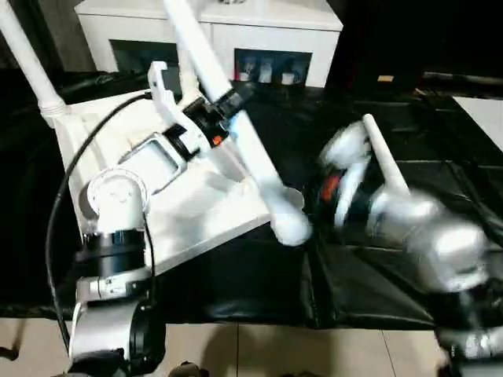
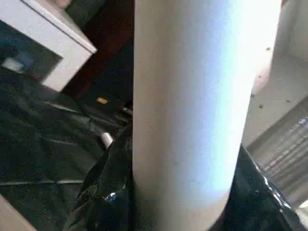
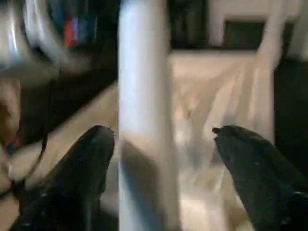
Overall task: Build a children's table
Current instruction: Pick table leg
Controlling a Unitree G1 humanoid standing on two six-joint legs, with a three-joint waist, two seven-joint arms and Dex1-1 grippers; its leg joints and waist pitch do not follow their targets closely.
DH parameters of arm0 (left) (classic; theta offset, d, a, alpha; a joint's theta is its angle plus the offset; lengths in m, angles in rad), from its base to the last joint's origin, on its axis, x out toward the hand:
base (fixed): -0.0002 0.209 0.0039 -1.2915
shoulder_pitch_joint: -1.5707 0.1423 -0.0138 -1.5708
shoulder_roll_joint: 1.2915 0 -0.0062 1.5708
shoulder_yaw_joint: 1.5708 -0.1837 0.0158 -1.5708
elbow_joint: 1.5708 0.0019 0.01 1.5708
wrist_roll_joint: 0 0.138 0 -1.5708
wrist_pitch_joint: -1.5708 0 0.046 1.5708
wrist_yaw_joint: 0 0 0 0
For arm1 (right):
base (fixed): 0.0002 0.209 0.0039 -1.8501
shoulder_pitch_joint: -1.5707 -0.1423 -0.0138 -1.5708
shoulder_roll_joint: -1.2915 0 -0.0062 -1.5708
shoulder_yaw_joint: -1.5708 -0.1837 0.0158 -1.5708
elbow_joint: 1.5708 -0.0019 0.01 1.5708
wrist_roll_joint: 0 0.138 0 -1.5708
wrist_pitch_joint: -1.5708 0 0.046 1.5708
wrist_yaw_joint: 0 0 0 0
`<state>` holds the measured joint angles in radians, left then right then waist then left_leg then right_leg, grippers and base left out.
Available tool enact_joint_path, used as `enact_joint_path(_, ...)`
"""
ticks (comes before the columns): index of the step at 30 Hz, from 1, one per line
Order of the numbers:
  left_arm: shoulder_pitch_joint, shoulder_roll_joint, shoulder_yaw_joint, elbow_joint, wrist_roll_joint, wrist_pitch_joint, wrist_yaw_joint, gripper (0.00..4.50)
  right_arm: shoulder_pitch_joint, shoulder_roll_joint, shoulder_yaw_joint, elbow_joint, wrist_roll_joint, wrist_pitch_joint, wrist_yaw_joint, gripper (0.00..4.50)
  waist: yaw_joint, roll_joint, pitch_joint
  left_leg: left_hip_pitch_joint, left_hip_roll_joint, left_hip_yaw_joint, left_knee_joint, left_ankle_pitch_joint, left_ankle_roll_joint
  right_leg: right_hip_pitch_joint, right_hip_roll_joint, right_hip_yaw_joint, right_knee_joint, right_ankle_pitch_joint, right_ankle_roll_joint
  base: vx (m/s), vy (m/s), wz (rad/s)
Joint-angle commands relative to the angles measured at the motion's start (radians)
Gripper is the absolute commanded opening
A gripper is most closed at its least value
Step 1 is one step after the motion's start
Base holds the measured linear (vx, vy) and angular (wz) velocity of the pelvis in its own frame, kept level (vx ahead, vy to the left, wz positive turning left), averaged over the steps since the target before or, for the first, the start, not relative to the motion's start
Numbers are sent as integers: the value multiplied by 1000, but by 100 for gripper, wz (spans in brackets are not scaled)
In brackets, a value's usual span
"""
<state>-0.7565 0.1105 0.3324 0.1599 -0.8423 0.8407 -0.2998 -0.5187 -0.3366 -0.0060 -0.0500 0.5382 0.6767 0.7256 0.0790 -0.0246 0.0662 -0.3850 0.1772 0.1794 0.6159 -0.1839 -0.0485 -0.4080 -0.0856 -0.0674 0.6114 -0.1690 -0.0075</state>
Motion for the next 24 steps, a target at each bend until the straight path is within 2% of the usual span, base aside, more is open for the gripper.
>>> enact_joint_path(1,-31,5,-5,12,8,-9,3,175,-31,-11,-98,53,64,50,-37,416,-1,2,-82,21,42,-12,-71,-112,18,56,-51,44,-58,-137,-204,0,0,0)
enact_joint_path(2,-31,6,-8,14,7,-10,-2,174,-40,-10,-124,67,73,59,-48,423,3,-1,-82,22,41,-11,-70,-109,18,56,-52,43,-59,-137,-210,0,0,0)
enact_joint_path(3,-32,7,-10,14,6,-10,-4,173,-50,-18,-144,81,78,69,-52,437,7,2,-82,22,41,-11,-70,-111,12,57,-52,43,-59,-144,-210,0,0,0)
enact_joint_path(6,-33,8,-18,9,1,0,-15,173,-57,-46,-154,95,71,88,-50,444,10,2,-82,21,40,-11,-70,-105,6,59,-52,43,-58,-132,-206,0,0,0)
enact_joint_path(7,-34,8,-20,7,0,2,-18,172,-53,-58,-143,87,68,99,-37,449,8,-4,-83,20,40,-11,-70,-103,7,62,-52,42,-59,-130,-204,0,0,0)
enact_joint_path(8,-34,8,-20,7,0,2,-18,172,-53,-58,-143,87,68,99,-37,450,9,-3,-82,19,40,-11,-70,-103,9,62,-53,43,-58,-133,-204,0,0,0)
enact_joint_path(10,-33,7,-23,3,-1,4,-20,172,-37,-70,-116,61,73,122,-18,450,10,-1,-83,19,40,-11,-69,-99,12,61,-54,42,-58,-138,-202,0,0,0)
enact_joint_path(13,-31,9,-30,-4,4,7,-25,172,-29,-69,-88,40,80,142,-9,450,8,-7,-82,18,41,-11,-70,-102,16,62,-54,42,-60,-150,-199,0,0,0)
enact_joint_path(16,-32,9,-35,-11,14,1,-15,172,-22,-78,-38,19,71,159,16,450,8,-6,-80,19,43,-12,-70,-114,14,60,-55,42,-63,-180,-191,0,0,0)
enact_joint_path(19,-32,15,-53,-20,34,-2,-10,172,-17,-87,7,-4,52,155,36,450,9,-6,-81,19,45,-13,-72,-117,7,59,-55,43,-62,-186,-181,0,0,0)
enact_joint_path(20,-32,13,-64,-41,33,3,-15,172,-21,-76,39,-13,27,150,19,450,7,-13,-81,19,45,-13,-71,-108,6,58,-55,43,-61,-175,-180,0,0,0)
enact_joint_path(21,-32,12,-71,-56,31,6,-19,172,-24,-66,61,-18,9,148,6,450,9,-9,-82,21,46,-14,-71,-105,5,57,-56,43,-59,-172,-184,0,0,0)
enact_joint_path(22,-31,10,-81,-73,25,6,-34,172,-25,-58,90,-23,-12,143,-6,450,8,-12,-81,19,46,-13,-71,-102,1,57,-57,43,-60,-170,-188,0,0,0)
enact_joint_path(24,-18,21,-111,-102,22,-16,-110,172,-24,-47,112,-17,-15,147,-7,450,10,-13,-79,20,45,-12,-73,-109,-1,55,-59,44,-62,-200,-184,0,0,0)
